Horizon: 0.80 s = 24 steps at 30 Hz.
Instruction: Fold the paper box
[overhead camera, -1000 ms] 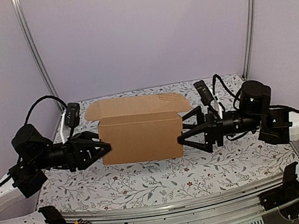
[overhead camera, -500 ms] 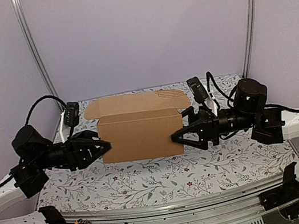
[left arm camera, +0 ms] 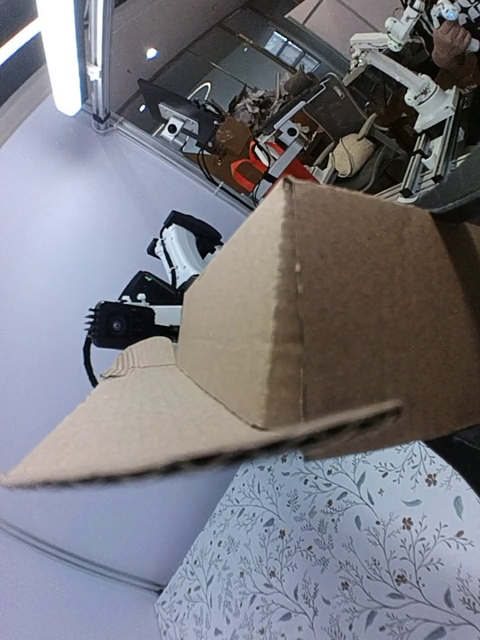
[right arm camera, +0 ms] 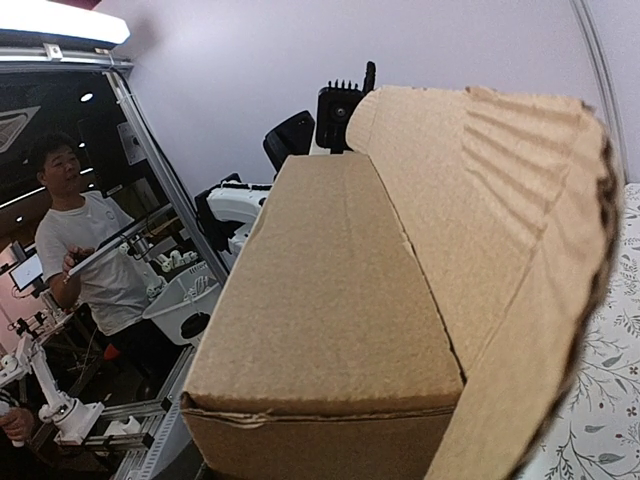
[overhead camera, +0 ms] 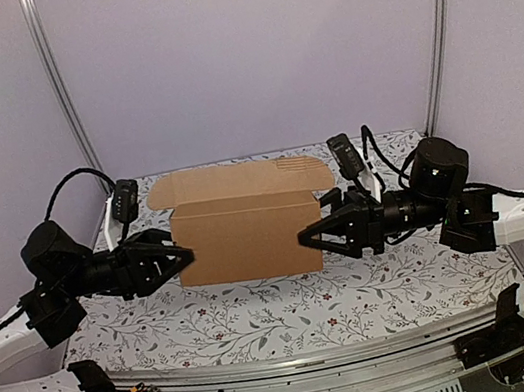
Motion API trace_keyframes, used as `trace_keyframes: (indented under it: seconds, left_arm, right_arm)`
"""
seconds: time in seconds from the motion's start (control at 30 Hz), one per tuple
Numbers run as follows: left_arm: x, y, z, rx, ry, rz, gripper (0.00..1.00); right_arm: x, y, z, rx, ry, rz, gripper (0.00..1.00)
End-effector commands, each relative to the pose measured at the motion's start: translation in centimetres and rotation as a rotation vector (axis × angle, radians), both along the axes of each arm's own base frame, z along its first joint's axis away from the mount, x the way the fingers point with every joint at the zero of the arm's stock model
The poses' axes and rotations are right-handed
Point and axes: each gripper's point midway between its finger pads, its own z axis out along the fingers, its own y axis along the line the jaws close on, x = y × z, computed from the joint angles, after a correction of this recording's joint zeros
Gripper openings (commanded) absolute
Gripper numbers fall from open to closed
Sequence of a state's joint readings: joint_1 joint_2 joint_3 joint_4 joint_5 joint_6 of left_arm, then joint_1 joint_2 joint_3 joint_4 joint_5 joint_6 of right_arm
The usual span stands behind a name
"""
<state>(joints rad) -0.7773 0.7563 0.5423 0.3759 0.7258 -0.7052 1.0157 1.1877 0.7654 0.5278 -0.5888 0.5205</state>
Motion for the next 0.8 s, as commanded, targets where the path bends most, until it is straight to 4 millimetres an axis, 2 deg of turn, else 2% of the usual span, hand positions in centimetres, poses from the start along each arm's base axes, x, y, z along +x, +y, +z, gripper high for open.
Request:
trace_keyframes:
  seconds: [0.0,0.07,0.17,0.23,0.53,0.63,0.77]
  left_arm:
    - [0.2,0.1,-0.3,0.001,0.005,0.024,0.25]
    - [0.4,0.1,-0.6,0.01,0.01,0.036,0.37]
    - [0.7,0.4,-0.9,0.033,0.015,0.068,0.72]
    - [0.7,0.7,-1.0,0.048,0.011,0.088,0.8]
    - [2.9,2.7,-3.5,0.224,0.06,0.281,0.98]
    - [4.6,3.4,-4.8,0.318,0.083,0.379,0.99]
    - [7.5,4.8,-7.2,0.463,0.124,0.546,0.98]
  right_arm:
    - [-0.5,0.0,1.1,0.032,-0.021,0.017,0.32]
    - [-0.4,0.0,1.1,0.029,-0.019,0.012,0.3]
    - [-0.2,0.0,0.3,-0.003,-0.016,-0.007,0.29]
    - [0.2,-0.1,-0.8,-0.053,-0.028,-0.032,0.29]
    - [2.0,-2.0,-6.7,-0.312,-0.203,-0.169,0.29]
    - [2.1,-2.4,-8.4,-0.358,-0.292,-0.173,0.27]
    - [2.5,-2.4,-10.9,-0.39,-0.414,-0.175,0.16]
